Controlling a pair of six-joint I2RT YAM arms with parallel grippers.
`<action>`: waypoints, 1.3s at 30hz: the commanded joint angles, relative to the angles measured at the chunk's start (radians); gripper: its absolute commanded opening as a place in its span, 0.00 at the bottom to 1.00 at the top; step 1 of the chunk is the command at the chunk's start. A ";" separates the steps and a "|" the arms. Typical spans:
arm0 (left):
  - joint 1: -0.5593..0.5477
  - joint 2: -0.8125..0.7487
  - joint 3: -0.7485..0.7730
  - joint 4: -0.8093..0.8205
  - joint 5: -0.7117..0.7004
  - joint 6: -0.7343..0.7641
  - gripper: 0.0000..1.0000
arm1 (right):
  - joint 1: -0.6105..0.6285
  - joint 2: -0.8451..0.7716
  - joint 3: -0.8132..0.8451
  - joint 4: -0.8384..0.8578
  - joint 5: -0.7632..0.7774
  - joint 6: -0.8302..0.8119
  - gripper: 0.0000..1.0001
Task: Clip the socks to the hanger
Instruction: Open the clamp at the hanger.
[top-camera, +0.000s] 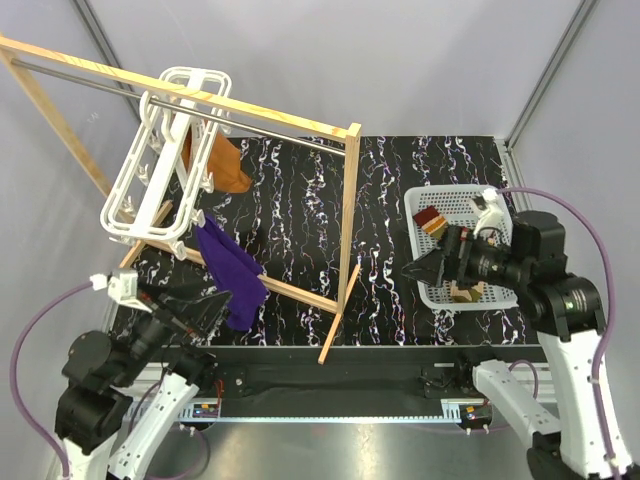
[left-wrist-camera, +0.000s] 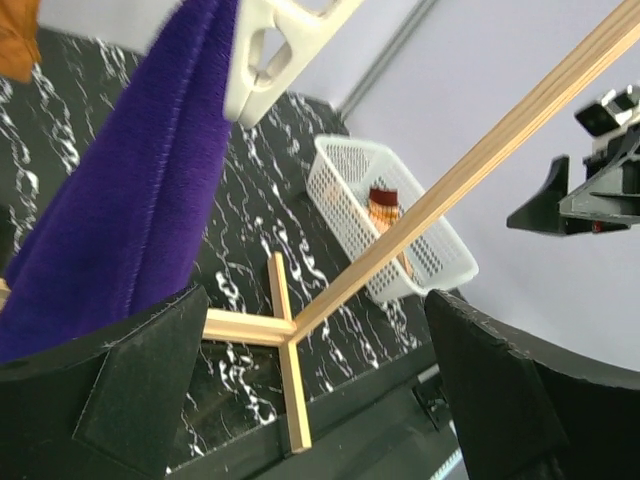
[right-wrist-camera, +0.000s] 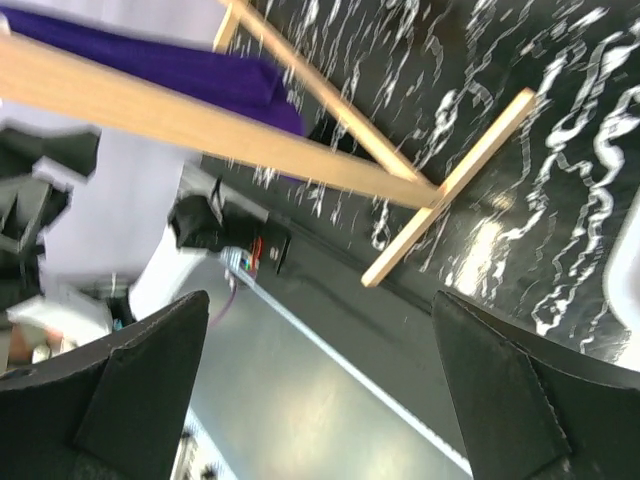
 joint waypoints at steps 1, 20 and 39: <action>-0.004 0.123 -0.025 0.052 0.108 -0.013 0.94 | 0.156 0.062 0.006 0.077 0.047 0.018 1.00; -0.006 0.109 0.033 0.124 0.217 -0.004 0.76 | 1.516 0.370 0.052 0.222 1.176 0.402 1.00; -0.107 0.353 0.562 -0.283 -0.409 0.196 0.76 | 1.568 0.524 0.253 0.431 1.287 0.126 0.89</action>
